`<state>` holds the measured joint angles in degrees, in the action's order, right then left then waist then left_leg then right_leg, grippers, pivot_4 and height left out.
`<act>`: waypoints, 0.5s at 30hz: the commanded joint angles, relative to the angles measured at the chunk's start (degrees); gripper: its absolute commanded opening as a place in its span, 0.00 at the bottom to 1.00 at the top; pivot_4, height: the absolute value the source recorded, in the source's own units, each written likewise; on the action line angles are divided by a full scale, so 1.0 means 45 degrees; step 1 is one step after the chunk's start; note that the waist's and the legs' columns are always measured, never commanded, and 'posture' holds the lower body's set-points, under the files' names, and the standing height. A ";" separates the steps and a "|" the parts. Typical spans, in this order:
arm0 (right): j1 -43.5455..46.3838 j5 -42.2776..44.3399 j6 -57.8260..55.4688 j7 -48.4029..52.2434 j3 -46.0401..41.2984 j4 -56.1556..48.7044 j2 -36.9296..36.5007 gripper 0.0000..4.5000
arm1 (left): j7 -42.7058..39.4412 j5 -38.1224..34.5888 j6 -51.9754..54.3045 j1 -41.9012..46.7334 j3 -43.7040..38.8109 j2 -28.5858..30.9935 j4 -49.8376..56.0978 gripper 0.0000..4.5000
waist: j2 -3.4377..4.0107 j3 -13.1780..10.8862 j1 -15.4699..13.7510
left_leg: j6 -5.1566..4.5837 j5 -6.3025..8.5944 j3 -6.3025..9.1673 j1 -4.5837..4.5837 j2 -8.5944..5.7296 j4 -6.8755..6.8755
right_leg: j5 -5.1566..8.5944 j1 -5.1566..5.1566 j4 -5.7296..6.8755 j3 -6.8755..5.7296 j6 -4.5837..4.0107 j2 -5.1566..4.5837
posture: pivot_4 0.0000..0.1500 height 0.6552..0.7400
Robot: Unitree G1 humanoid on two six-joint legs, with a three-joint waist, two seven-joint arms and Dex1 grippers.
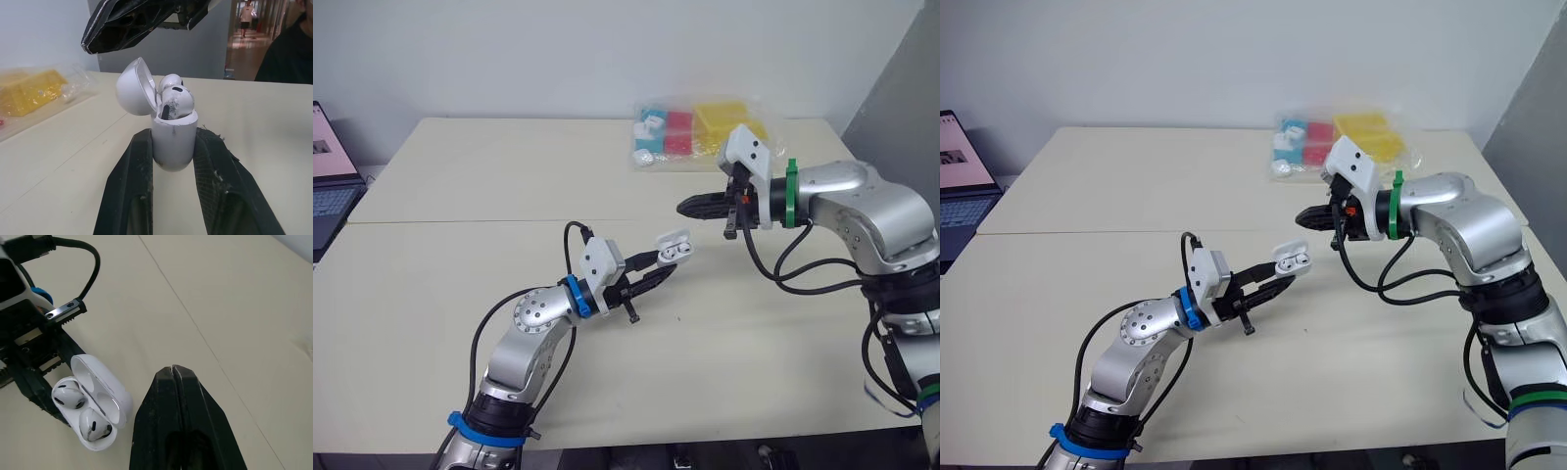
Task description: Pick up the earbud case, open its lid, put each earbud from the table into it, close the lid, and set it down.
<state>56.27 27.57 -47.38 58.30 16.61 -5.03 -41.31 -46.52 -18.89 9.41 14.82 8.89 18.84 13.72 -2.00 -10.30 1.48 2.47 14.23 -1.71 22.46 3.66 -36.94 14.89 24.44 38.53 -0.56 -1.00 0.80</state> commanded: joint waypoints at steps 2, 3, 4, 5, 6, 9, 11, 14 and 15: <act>0.0585 -0.0322 0.0162 0.1858 0.0753 0.0121 -0.0206 0.00 | -0.0136 0.0039 -0.0461 0.0007 0.0080 0.0029 0.0277 0.17 | 0.0001 0.0000 0.0001 | 0.0000 0.0000 0.0006 -0.0001 0.0001 0.0001 | 0.0001 -0.0001 0.0001 -0.0008 0.0000 0.0000 | 1.00 1.00; 0.0623 -0.0336 0.0147 0.2111 0.0822 0.0130 -0.0205 0.00 | -0.0147 0.0045 -0.0473 -0.0008 0.0078 0.0031 0.0274 0.17 | 0.0001 -0.0001 0.0000 | 0.0000 0.0000 0.0004 -0.0001 -0.0001 0.0000 | 0.0001 -0.0001 0.0002 -0.0006 0.0000 0.0000 | 1.00 1.00; 0.0632 -0.0371 0.0119 0.2233 0.0813 0.0137 -0.0166 0.00 | -0.0152 0.0055 -0.0491 -0.0020 0.0077 0.0031 0.0260 0.17 | 0.0001 -0.0001 0.0000 | 0.0000 0.0000 0.0004 -0.0003 0.0000 0.0000 | 0.0001 -0.0001 0.0003 -0.0006 0.0000 0.0000 | 1.00 1.00; 0.0632 -0.0427 0.0112 0.2312 0.0797 0.0148 -0.0135 0.00 | -0.0156 0.0068 -0.0504 -0.0029 0.0073 0.0026 0.0250 0.17 | 0.0001 -0.0001 0.0000 | 0.0000 0.0000 0.0004 -0.0003 0.0000 -0.0001 | 0.0001 -0.0001 0.0004 -0.0007 0.0000 0.0000 | 1.00 1.00; 0.0617 -0.0408 0.0001 0.2364 0.0757 0.0117 -0.0099 0.00 | -0.0166 0.0085 -0.0520 -0.0034 0.0070 0.0022 0.0239 0.17 | 0.0001 -0.0001 -0.0001 | 0.0000 0.0000 0.0005 -0.0003 0.0000 -0.0002 | 0.0000 -0.0001 0.0007 -0.0008 0.0000 0.0000 | 1.00 1.00; 0.0501 -0.0387 -0.0200 0.2625 0.0770 -0.0105 -0.0157 0.00 | -0.0189 0.0111 -0.0559 -0.0016 0.0064 0.0009 0.0195 0.17 | 0.0001 -0.0001 -0.0001 | 0.0000 0.0000 0.0007 -0.0007 0.0000 -0.0004 | 0.0000 0.0000 0.0016 -0.0010 0.0000 0.0000 | 1.00 1.00; 0.0354 -0.0382 -0.0314 0.2844 0.0837 -0.0351 -0.0323 0.00 | -0.0200 0.0125 -0.0590 0.0003 0.0053 -0.0004 0.0162 0.17 | 0.0001 -0.0001 -0.0002 | 0.0000 0.0000 0.0007 -0.0008 0.0000 -0.0004 | 0.0000 -0.0001 0.0019 -0.0010 0.0000 0.0000 | 1.00 1.00; 0.0188 -0.0442 -0.0379 0.2982 0.0853 -0.0535 -0.0473 0.00 | -0.0231 0.0160 -0.0646 -0.0007 0.0034 0.0000 0.0135 0.17 | 0.0001 -0.0001 -0.0005 | 0.0000 0.0000 0.0009 -0.0007 0.0001 -0.0004 | 0.0000 -0.0001 0.0017 -0.0011 0.0000 0.0000 | 1.00 1.00; 0.0154 -0.0498 -0.0300 0.2968 0.0823 -0.0541 -0.0450 0.00 | -0.0241 0.0166 -0.0660 -0.0015 0.0029 0.0008 0.0128 0.17 | 0.0001 -0.0001 -0.0001 | 0.0000 0.0000 0.0008 -0.0007 0.0000 -0.0004 | 0.0000 -0.0001 0.0017 -0.0009 0.0000 0.0000 | 1.00 1.00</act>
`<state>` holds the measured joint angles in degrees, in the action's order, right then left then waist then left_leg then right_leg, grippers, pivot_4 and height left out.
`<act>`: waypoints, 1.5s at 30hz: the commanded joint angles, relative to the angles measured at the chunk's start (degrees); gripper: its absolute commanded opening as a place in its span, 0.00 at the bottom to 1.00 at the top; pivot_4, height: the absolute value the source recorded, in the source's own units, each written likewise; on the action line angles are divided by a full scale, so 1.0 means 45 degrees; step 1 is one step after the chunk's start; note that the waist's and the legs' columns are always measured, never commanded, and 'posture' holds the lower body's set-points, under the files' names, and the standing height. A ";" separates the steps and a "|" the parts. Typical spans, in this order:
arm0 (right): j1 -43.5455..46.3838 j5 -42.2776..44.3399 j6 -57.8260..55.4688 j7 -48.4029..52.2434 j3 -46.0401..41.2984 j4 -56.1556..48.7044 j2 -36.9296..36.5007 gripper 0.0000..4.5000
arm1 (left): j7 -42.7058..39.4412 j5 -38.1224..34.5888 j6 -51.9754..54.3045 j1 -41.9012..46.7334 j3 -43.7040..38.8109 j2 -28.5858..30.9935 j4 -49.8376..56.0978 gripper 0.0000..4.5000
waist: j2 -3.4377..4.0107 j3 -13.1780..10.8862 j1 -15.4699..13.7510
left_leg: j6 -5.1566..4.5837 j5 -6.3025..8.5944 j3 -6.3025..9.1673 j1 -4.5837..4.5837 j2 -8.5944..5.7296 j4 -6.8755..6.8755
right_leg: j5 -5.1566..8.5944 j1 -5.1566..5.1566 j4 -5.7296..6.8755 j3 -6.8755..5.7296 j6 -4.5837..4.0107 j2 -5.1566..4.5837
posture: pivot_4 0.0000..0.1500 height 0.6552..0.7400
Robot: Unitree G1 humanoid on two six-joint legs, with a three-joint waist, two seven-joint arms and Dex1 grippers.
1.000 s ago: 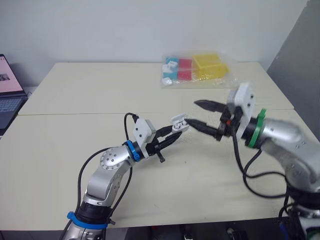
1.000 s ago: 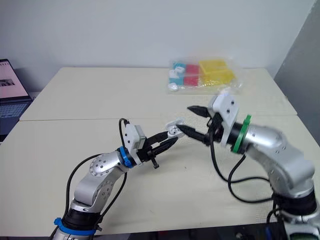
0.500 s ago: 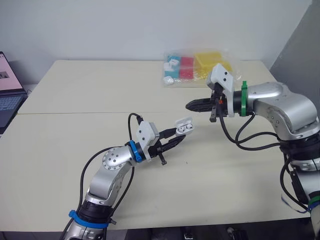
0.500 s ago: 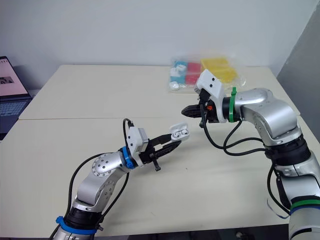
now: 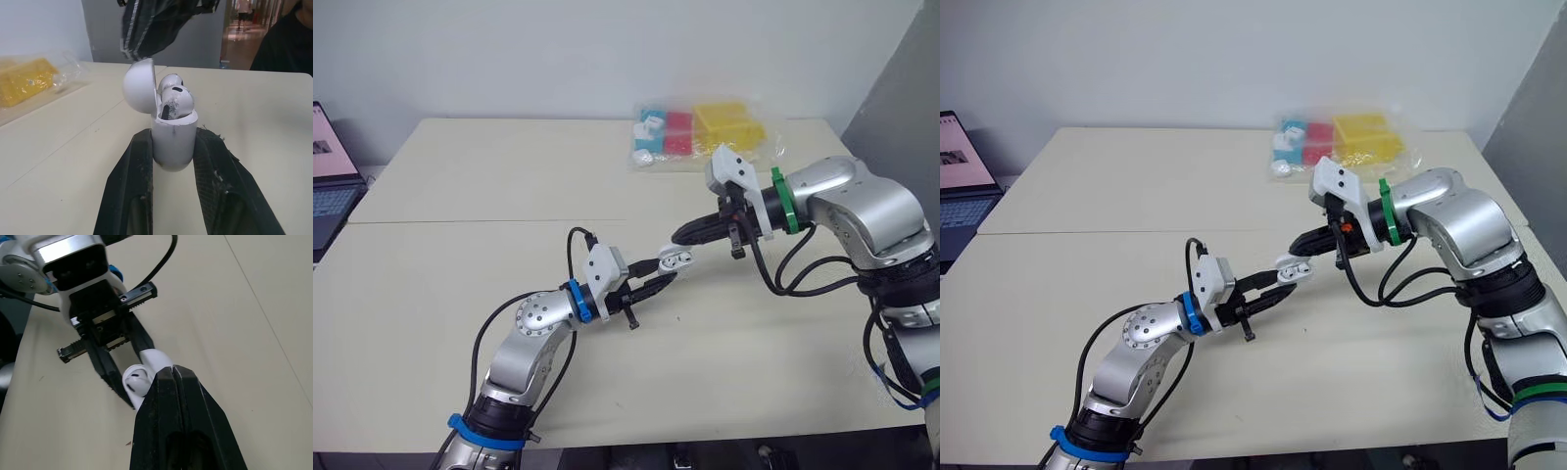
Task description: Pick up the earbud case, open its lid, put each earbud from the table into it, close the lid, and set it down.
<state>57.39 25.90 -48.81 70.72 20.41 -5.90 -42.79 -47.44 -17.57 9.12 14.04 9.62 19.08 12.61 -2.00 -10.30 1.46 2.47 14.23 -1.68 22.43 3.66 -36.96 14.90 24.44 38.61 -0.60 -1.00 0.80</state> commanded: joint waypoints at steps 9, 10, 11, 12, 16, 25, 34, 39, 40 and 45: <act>0.0627 0.1216 -0.1295 0.0577 -0.1301 -0.0069 -0.0014 0.00 | -0.0053 -0.0079 -0.0793 0.0159 -0.0151 0.0075 0.0312 0.17 | 0.0000 0.0000 0.0004 | 0.0000 0.0000 -0.0001 -0.0006 -0.0001 -0.0005 | 0.0000 0.0000 0.0015 0.0001 -0.0001 -0.0001 | 1.00 1.00; 0.0638 0.1311 -0.1334 0.0541 -0.1388 -0.0045 0.0079 0.00 | -0.0056 -0.0067 -0.0814 0.0152 -0.0142 0.0093 0.0325 0.17 | 0.0000 0.0000 0.0005 | 0.0000 0.0000 -0.0002 -0.0007 -0.0001 -0.0005 | 0.0000 -0.0001 0.0016 0.0003 0.0000 -0.0001 | 1.00 1.00; 0.0788 0.1155 -0.1192 0.0012 -0.1531 0.0276 0.0514 0.00 | -0.0063 -0.0052 -0.0820 0.0154 -0.0123 0.0117 0.0359 0.17 | 0.0000 0.0000 0.0009 | 0.0000 0.0000 -0.0002 -0.0008 -0.0001 -0.0005 | 0.0000 -0.0001 0.0016 0.0003 -0.0001 -0.0001 | 1.00 1.00; 0.0900 0.1026 -0.1082 -0.0384 -0.1628 0.0514 0.0833 0.00 | -0.0067 -0.0043 -0.0823 0.0157 -0.0110 0.0134 0.0382 0.17 | 0.0000 0.0000 0.0033 | 0.0000 0.0000 -0.0002 -0.0010 0.0000 -0.0004 | 0.0000 0.0000 0.0016 0.0002 -0.0001 -0.0001 | 1.00 1.00; 0.0921 -0.0682 0.0537 -0.0932 -0.0722 0.1311 0.1208 0.00 | -0.0071 -0.0069 -0.0744 0.0213 -0.0083 0.0179 0.0483 0.17 | 0.0000 0.0000 0.0035 | 0.0000 -0.0001 0.0002 -0.0023 0.0003 -0.0002 | 0.0000 -0.0001 0.0037 0.0001 -0.0002 0.0004 | 1.00 1.00; 0.0751 -0.1288 0.0782 0.0330 0.0274 0.1367 0.1172 0.00 | 0.0024 -0.0116 -0.0486 0.0392 -0.0087 0.0193 0.0591 0.17 | 0.0001 0.0000 0.0006 | 0.0000 0.0000 -0.0006 -0.0011 -0.0002 -0.0005 | 0.0000 -0.0001 0.0027 0.0007 -0.0001 -0.0002 | 1.00 1.00; 0.0420 -0.0991 0.0116 0.1111 0.0079 0.0589 0.0743 0.00 | 0.0312 -0.0180 -0.0034 0.0411 -0.0138 0.0168 0.0905 0.17 | 0.0001 0.0000 0.0012 | 0.0000 -0.0001 -0.0002 -0.0022 -0.0001 -0.0007 | 0.0000 -0.0001 0.0048 0.0003 -0.0001 -0.0002 | 1.00 1.00; 0.0048 -0.1128 0.0149 0.0925 0.0144 0.0407 0.0727 0.00 | 0.0414 -0.0217 0.0119 0.0460 -0.0188 0.0076 0.1001 0.17 | 0.0001 0.0000 0.0015 | 0.0000 -0.0001 -0.0003 -0.0028 -0.0001 -0.0008 | 0.0000 -0.0001 0.0055 0.0005 -0.0002 -0.0001 | 1.00 1.00; -0.0038 -0.1135 0.0149 0.0911 0.0166 0.0342 0.0711 0.00 | 0.0413 -0.0223 0.0123 0.0445 -0.0200 0.0067 0.1016 0.17 | 0.0001 0.0000 0.0013 | 0.0000 -0.0001 -0.0002 -0.0028 -0.0001 -0.0008 | 0.0000 -0.0001 0.0054 0.0005 -0.0001 -0.0001 | 1.00 1.00; -0.0354 -0.1241 0.0256 0.0540 -0.0007 0.0188 0.0792 0.00 | 0.0281 -0.0326 0.0283 0.0358 -0.0159 0.0098 0.1100 0.17 | 0.0001 0.0000 0.0013 | 0.0001 -0.0001 -0.0005 -0.0027 -0.0001 -0.0008 | 0.0000 -0.0001 0.0053 0.0008 -0.0001 -0.0001 | 1.00 1.00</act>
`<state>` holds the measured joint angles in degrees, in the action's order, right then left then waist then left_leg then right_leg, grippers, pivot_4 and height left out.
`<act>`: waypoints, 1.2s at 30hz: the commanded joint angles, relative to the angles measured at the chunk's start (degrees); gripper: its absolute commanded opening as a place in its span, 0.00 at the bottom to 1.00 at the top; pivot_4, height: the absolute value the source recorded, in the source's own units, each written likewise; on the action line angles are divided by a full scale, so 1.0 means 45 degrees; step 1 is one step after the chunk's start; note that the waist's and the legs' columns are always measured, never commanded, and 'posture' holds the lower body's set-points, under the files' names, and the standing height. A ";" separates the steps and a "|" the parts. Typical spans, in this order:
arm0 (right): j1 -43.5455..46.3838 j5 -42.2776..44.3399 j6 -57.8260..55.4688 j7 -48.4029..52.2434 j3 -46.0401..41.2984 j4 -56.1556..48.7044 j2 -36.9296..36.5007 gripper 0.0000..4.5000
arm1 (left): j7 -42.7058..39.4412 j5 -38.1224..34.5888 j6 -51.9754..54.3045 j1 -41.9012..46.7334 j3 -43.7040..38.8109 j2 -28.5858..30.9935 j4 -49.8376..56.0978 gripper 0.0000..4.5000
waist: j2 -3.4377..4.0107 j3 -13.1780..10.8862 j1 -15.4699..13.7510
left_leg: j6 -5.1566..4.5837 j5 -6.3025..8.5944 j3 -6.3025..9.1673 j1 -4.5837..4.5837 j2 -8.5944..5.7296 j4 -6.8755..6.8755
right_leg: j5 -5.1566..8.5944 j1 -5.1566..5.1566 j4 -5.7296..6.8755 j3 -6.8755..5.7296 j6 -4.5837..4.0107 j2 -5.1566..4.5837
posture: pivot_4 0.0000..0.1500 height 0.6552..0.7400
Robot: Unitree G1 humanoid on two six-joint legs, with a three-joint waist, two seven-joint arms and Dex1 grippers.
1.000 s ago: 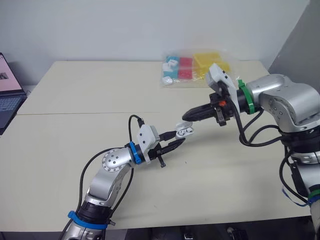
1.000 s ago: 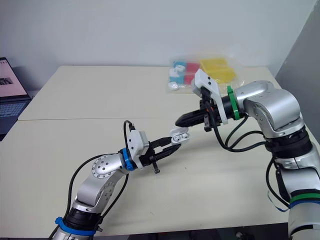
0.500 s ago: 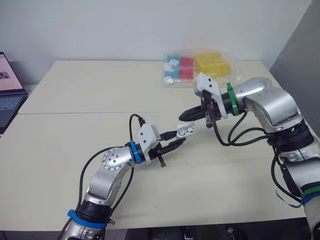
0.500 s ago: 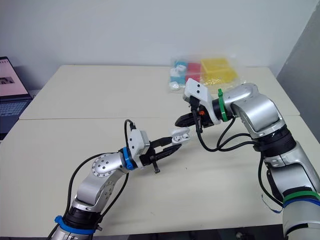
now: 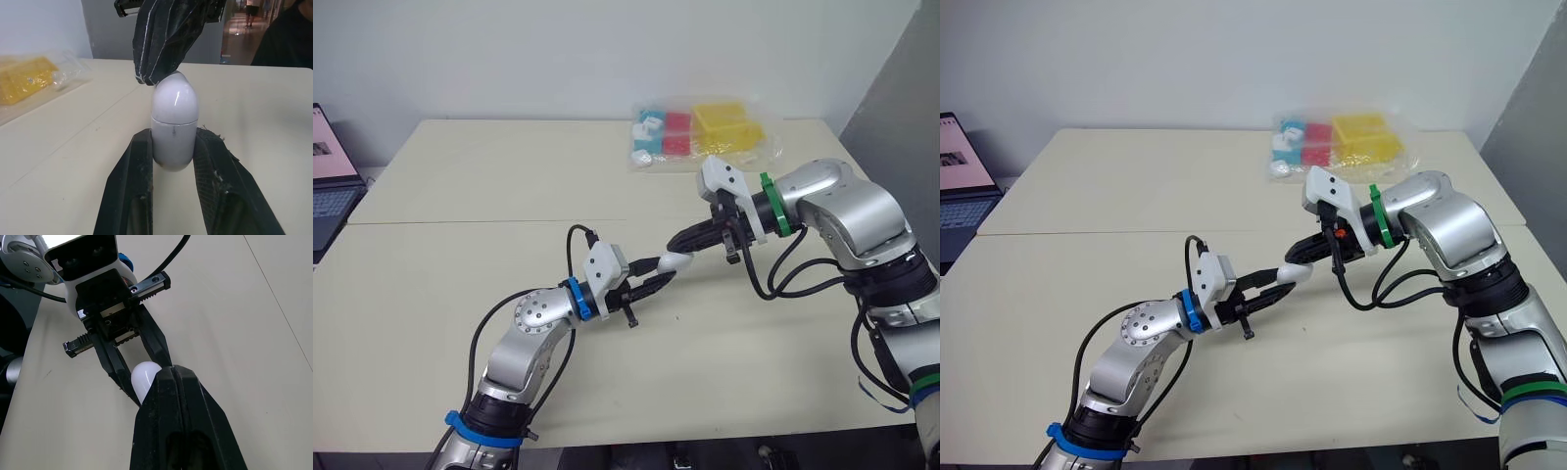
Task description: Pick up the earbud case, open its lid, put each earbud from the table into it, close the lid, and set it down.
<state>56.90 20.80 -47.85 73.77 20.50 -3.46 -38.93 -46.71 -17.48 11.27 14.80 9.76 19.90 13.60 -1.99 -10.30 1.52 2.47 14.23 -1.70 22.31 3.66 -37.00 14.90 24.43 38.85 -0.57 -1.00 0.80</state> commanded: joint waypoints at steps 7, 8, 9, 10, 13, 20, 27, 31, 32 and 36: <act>-0.1066 -0.0506 0.1731 -0.0957 -0.1221 -0.1033 -0.0590 0.00 | 0.0825 -0.2828 0.5108 0.0497 -0.0655 -0.0089 0.0835 0.17 | -0.0002 0.0001 0.0000 | 0.0000 0.0000 0.0006 0.0002 -0.0002 -0.0004 | 0.0001 -0.0004 0.0001 -0.0002 0.0002 0.0000 | 1.00 1.00; -0.1244 -0.0619 0.2053 -0.1009 -0.1311 -0.1114 -0.0719 0.00 | 0.0797 -0.3207 0.5829 0.0578 -0.0670 0.0013 0.0838 0.17 | -0.0001 0.0000 -0.0004 | 0.0000 0.0000 0.0012 0.0002 -0.0003 -0.0004 | 0.0001 -0.0005 0.0000 -0.0011 0.0003 0.0003 | 1.00 1.00; -0.2142 -0.0879 0.3046 -0.1264 -0.1645 -0.1793 -0.0960 0.00 | 0.1345 -0.3856 0.7323 0.1007 -0.0933 -0.0245 0.0414 0.17 | -0.0002 0.0000 -0.0034 | 0.0000 0.0000 0.0012 0.0001 -0.0004 -0.0002 | 0.0002 -0.0005 0.0000 -0.0012 0.0003 0.0003 | 1.00 1.00; -0.2787 -0.1043 0.3760 -0.1450 -0.1874 -0.2275 -0.1108 0.00 | 0.1817 -0.4282 0.8349 0.1334 -0.1154 -0.0460 0.0118 0.17 | -0.0002 0.0001 -0.0100 | 0.0000 0.0000 0.0019 0.0005 -0.0005 -0.0001 | 0.0002 -0.0008 -0.0007 -0.0017 0.0004 0.0004 | 1.00 1.00; -0.4209 -0.1149 0.4644 -0.1683 -0.2265 -0.3339 -0.1441 0.00 | 0.2509 -0.5101 1.0521 0.2034 -0.1587 -0.0744 -0.0479 0.17 | -0.0004 -0.0001 -0.0122 | 0.0002 0.0000 0.0027 0.0018 -0.0013 -0.0010 | 0.0006 -0.0014 -0.0018 -0.0023 0.0015 -0.0001 | 1.00 1.00; -0.7209 -0.1609 0.4923 -0.2727 -0.2740 -0.5235 -0.2121 0.00 | 0.2351 -0.5439 1.3040 0.3674 -0.1730 -0.0448 -0.2909 0.17 | -0.0005 -0.0002 0.0030 | 0.0005 -0.0003 0.0025 -0.0025 -0.0012 -0.0006 | 0.0008 -0.0021 0.0006 -0.0011 0.0014 0.0007 | 1.00 1.00; -0.8239 -0.1858 0.4658 -0.3395 -0.2957 -0.5588 -0.2384 0.00 | 0.2489 -0.4954 1.3156 0.4076 -0.1647 -0.0289 -0.3634 0.34 | -0.0006 -0.0002 0.0029 | 0.0009 -0.0005 0.0024 -0.0089 -0.0014 -0.0004 | 0.0008 -0.0068 0.0019 -0.0008 0.0013 0.0007 | 1.00 1.00; -0.8852 -0.1650 0.4325 -0.3490 -0.3359 -0.5829 -0.2681 0.00 | 0.2127 -0.4887 1.3160 0.3651 -0.1566 0.0508 -0.2984 0.60 | -0.0006 -0.0002 0.0057 | 0.0010 -0.0004 0.0004 -0.0081 -0.0015 -0.0001 | 0.0008 -0.0062 0.0011 0.0014 0.0013 0.0001 | 1.00 1.00; -0.8920 -0.1597 0.3945 -0.3489 -0.3396 -0.5935 -0.2841 0.00 | 0.2036 -0.4841 1.3026 0.3498 -0.1562 0.0754 -0.2747 0.68 | -0.0006 -0.0002 0.0063 | 0.0010 -0.0004 0.0004 -0.0085 -0.0015 0.0000 | 0.0008 -0.0063 0.0010 0.0017 0.0012 0.0001 | 1.00 1.00; -0.9059 -0.1436 0.3991 -0.3190 -0.3452 -0.6146 -0.3190 0.00 | 0.1486 -0.4528 1.2015 0.2766 -0.1324 0.1641 -0.1589 0.97 | -0.0006 -0.0002 0.0055 | 0.0011 -0.0004 0.0009 -0.0091 -0.0006 0.0004 | 0.0009 -0.0063 0.0011 0.0013 0.0011 0.0001 | 1.00 1.00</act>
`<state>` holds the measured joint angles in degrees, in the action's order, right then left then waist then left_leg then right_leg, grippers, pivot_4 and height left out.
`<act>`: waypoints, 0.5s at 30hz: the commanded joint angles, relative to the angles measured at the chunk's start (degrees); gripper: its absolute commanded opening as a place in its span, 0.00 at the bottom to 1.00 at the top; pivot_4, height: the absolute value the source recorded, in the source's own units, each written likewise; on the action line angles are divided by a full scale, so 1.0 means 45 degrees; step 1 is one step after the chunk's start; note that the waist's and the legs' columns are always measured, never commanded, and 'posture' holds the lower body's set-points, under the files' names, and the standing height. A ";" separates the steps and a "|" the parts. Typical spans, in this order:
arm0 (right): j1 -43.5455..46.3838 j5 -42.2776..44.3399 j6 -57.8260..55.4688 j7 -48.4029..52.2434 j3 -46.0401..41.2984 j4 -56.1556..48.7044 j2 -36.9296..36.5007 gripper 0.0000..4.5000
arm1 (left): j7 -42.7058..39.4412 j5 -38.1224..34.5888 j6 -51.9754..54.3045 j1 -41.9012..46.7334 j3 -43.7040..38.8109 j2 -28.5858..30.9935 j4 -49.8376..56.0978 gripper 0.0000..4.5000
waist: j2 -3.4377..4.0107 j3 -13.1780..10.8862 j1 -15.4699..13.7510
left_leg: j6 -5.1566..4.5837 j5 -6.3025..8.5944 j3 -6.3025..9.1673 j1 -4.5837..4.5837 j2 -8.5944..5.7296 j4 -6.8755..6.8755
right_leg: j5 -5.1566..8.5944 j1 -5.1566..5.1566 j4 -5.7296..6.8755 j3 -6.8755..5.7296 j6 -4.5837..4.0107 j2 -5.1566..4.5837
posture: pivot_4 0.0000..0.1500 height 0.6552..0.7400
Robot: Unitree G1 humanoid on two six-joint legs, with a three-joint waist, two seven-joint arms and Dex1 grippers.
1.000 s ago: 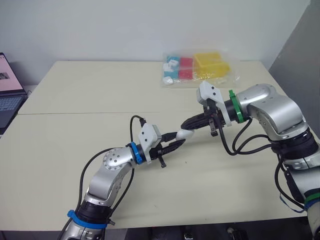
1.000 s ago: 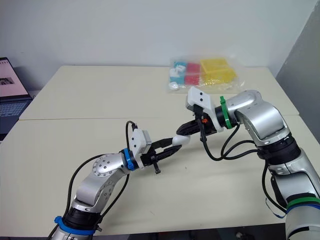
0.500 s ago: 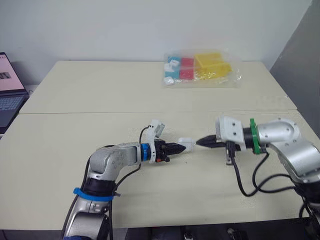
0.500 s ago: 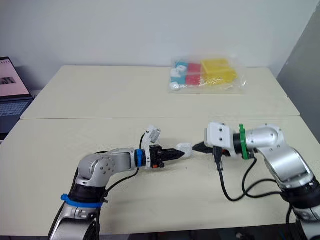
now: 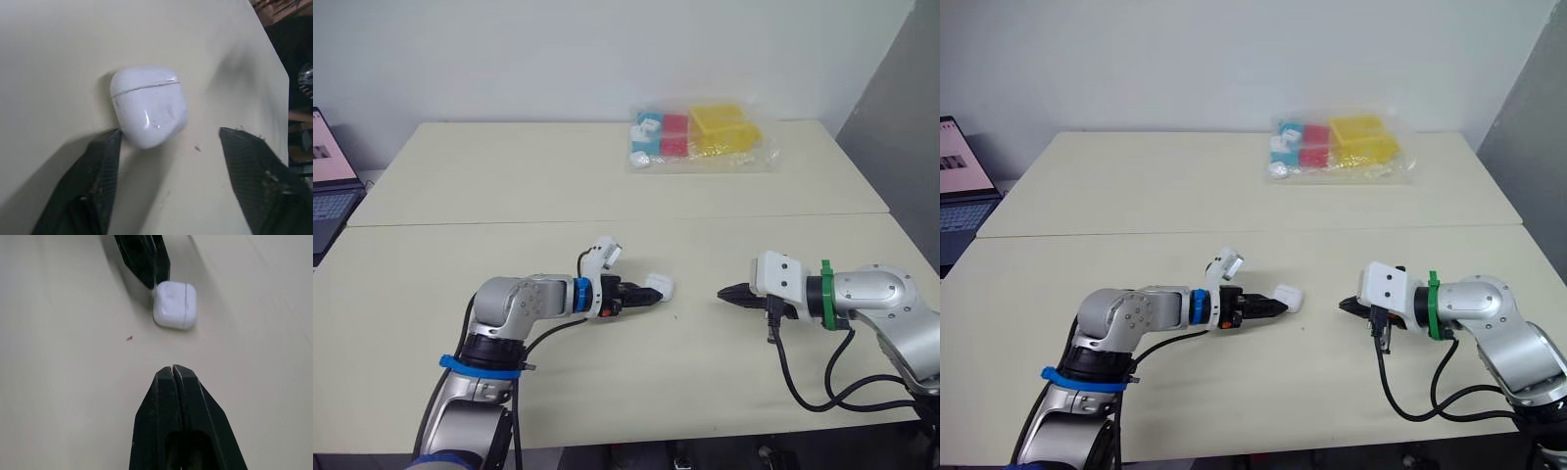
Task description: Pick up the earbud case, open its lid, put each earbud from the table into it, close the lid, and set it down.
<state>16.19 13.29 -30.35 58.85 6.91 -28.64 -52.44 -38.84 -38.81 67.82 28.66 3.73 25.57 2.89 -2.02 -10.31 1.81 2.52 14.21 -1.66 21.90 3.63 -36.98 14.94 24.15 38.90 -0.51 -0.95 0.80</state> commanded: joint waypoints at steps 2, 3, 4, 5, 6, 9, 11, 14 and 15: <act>-0.0044 0.0625 0.0039 0.0187 -0.0660 -0.0624 -0.0142 0.00 | -0.0656 0.0719 -0.1651 -0.1112 0.0234 0.1198 0.1766 0.99 | 0.0000 0.0000 0.0014 | 0.0000 0.0000 0.0003 -0.0001 0.0000 -0.0001 | 0.0000 -0.0002 0.0002 -0.0009 0.0000 0.0000 | 1.00 1.00; -0.0012 0.0547 0.0300 0.0066 -0.0750 -0.0590 -0.0106 0.04 | -0.0726 0.0992 -0.2345 -0.1624 0.0078 0.1557 0.2295 1.00 | 0.0000 0.0000 0.0017 | 0.0001 0.0001 -0.0002 -0.0007 0.0002 0.0003 | 0.0000 0.0000 0.0002 0.0005 0.0000 -0.0003 | 1.00 1.00; 0.0011 0.0468 0.0492 -0.0028 -0.0806 -0.0562 -0.0082 0.08 | -0.0758 0.1166 -0.2825 -0.1957 -0.0036 0.1775 0.2608 1.00 | 0.0000 0.0000 0.0018 | 0.0001 0.0001 -0.0003 -0.0008 0.0003 0.0005 | 0.0001 -0.0001 0.0002 0.0008 -0.0001 -0.0009 | 1.00 1.00; 0.0083 0.0607 0.0354 -0.0062 -0.0913 -0.0643 -0.0079 0.14 | -0.0960 0.1416 -0.3593 -0.2421 -0.0271 0.2156 0.2989 1.00 | 0.0000 0.0000 -0.0006 | 0.0001 0.0001 -0.0004 -0.0008 0.0007 0.0005 | 0.0002 0.0002 0.0001 0.0009 -0.0003 -0.0023 | 1.00 1.00; 0.0175 0.0820 0.0172 -0.0012 -0.1041 -0.0760 -0.0126 0.22 | -0.1387 0.1638 -0.4586 -0.2955 -0.0609 0.2586 0.3405 1.00 | -0.0001 -0.0001 -0.0012 | 0.0001 0.0001 -0.0003 -0.0008 0.0004 0.0005 | 0.0003 0.0003 0.0001 0.0002 -0.0006 -0.0024 | 1.00 1.00; 0.0317 0.1390 -0.0197 0.0213 -0.1419 -0.0984 -0.0364 0.45 | -0.2760 0.2312 -0.7167 -0.4267 -0.1178 0.3884 0.4172 1.00 | -0.0003 -0.0004 -0.0040 | 0.0003 0.0002 -0.0005 0.0000 0.0008 0.0009 | 0.0010 0.0011 -0.0004 -0.0001 -0.0017 -0.0033 | 1.00 1.00; 0.0240 0.1648 -0.0248 0.0405 -0.1672 -0.1058 -0.0604 0.61 | -0.3185 0.2223 -0.7955 -0.4681 -0.1676 0.4183 0.4317 1.00 | -0.0003 -0.0004 -0.0101 | 0.0003 0.0003 -0.0007 0.0002 0.0006 0.0009 | 0.0013 0.0011 -0.0005 -0.0009 -0.0023 -0.0042 | 1.00 1.00; -0.0110 0.2138 -0.0160 0.0937 -0.2411 -0.1063 -0.1170 0.86 | -0.3983 0.2100 -0.9314 -0.5107 -0.2634 0.4532 0.4553 1.00 | -0.0002 -0.0005 -0.0259 | 0.0001 0.0003 -0.0014 0.0010 -0.0012 0.0006 | 0.0015 0.0009 -0.0017 -0.0021 -0.0024 -0.0080 | 1.00 1.00; -0.0216 0.2058 0.0215 0.0993 -0.2597 -0.0986 -0.1251 0.95 | -0.4208 0.2191 -0.9727 -0.5250 -0.2796 0.4667 0.4613 1.00 | -0.0001 -0.0005 -0.0298 | 0.0001 0.0004 -0.0018 0.0011 -0.0012 0.0005 | 0.0015 0.0007 -0.0026 -0.0021 -0.0024 -0.0082 | 1.00 1.00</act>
<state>15.63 21.65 -31.37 62.39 -1.68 -32.06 -57.20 -55.85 -28.83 27.93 5.22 -6.36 45.62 21.47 -2.03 -10.33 0.47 2.52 14.23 -1.76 21.95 3.58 -36.95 15.00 24.17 38.74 -0.60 -1.05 0.44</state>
